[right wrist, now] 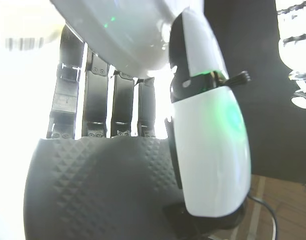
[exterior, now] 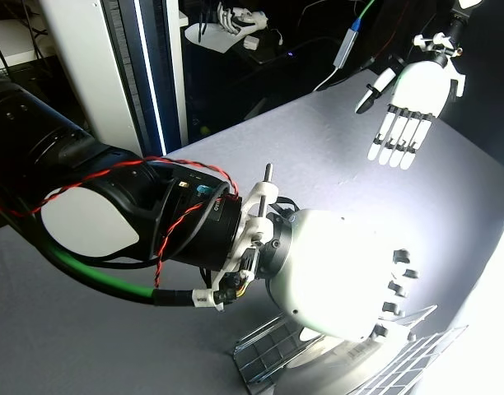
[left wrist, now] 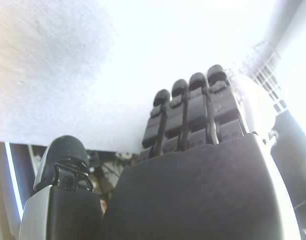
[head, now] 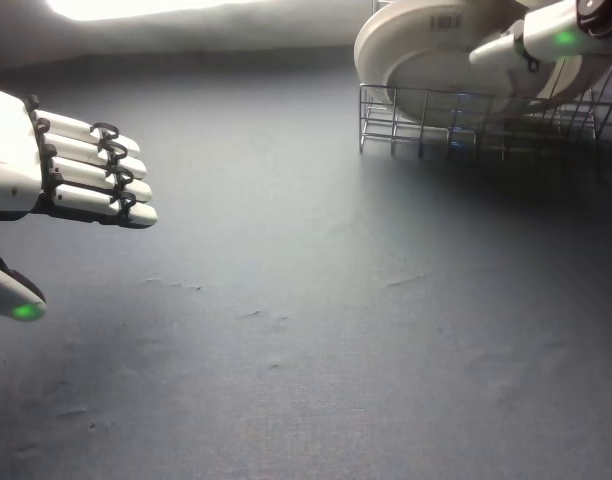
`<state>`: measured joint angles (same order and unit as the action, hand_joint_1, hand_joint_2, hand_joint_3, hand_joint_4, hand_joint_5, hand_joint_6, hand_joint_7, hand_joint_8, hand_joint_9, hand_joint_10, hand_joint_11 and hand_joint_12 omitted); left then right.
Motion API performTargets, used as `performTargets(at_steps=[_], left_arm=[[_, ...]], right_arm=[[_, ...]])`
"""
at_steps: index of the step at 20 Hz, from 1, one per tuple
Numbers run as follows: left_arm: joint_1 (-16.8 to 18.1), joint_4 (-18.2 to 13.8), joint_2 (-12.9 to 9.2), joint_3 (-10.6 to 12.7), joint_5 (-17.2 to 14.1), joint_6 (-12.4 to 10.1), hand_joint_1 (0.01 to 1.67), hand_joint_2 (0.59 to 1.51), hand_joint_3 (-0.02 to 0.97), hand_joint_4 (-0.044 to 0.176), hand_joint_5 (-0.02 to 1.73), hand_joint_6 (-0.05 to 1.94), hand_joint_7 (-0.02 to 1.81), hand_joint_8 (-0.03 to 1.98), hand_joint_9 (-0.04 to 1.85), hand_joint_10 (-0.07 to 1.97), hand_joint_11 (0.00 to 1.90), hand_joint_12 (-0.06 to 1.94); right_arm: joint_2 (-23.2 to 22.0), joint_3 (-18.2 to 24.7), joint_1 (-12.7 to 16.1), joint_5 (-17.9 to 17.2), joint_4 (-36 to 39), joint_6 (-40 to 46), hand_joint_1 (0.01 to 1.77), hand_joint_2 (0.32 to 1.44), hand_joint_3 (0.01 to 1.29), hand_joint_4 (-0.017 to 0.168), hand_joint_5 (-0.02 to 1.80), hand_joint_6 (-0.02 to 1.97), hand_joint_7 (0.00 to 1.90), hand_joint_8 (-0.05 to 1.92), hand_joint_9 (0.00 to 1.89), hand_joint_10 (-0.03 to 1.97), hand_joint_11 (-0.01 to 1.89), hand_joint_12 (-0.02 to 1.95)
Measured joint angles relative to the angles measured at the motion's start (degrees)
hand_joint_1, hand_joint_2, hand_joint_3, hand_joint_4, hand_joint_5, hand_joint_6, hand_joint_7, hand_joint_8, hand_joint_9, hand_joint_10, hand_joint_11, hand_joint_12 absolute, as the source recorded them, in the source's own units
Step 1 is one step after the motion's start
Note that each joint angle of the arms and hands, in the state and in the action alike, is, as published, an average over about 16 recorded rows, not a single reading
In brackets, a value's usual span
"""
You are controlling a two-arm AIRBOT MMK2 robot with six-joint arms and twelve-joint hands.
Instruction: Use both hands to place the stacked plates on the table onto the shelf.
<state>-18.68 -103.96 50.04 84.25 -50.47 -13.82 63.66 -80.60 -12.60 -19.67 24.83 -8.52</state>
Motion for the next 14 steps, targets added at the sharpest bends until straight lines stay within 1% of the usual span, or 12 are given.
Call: performTargets(at_steps=[3, 7, 10, 14], left_arm=[[0.0, 0.0, 0.07, -0.01, -0.06, 0.0, 0.01, 1.204, 0.019, 0.006, 0.05, 0.0, 0.05, 0.01, 0.02, 0.02, 0.01, 0.01], [0.0, 0.06, 0.16, -0.04, -0.39, -0.06, 0.01, 1.204, 0.019, 0.006, 0.06, 0.0, 0.05, 0.01, 0.02, 0.02, 0.01, 0.01], [0.0, 0.56, 0.21, -0.18, -1.16, -0.3, 0.01, 1.205, 0.019, 0.006, 0.06, 0.0, 0.05, 0.01, 0.02, 0.02, 0.01, 0.01], [0.01, 2.31, 0.22, -0.68, -3.05, -0.55, 0.01, 1.205, 0.019, 0.005, 0.06, 0.0, 0.05, 0.01, 0.02, 0.02, 0.02, 0.01]], right_arm=[[0.0, 0.74, 0.85, -1.0, 3.13, -0.13, 1.19, 1.04, 0.01, -0.006, 0.68, 0.06, 0.78, 0.02, 0.72, 0.17, 0.28, 1.32], [0.04, 2.08, 1.82, -3.91, 9.73, -0.33, 1.17, 1.04, 0.01, -0.003, 0.66, 0.04, 0.74, 0.01, 0.69, 0.16, 0.22, 1.35], [0.04, 3.15, 2.0, -7.52, 15.8, -0.57, 1.15, 1.04, 0.01, 0.0, 0.65, 0.03, 0.73, 0.01, 0.69, 0.15, 0.21, 1.35], [-0.17, 5.02, 1.28, -13.44, 23.77, -1.36, 1.13, 1.04, 0.01, 0.003, 0.65, 0.03, 0.73, 0.01, 0.69, 0.15, 0.22, 1.34]])
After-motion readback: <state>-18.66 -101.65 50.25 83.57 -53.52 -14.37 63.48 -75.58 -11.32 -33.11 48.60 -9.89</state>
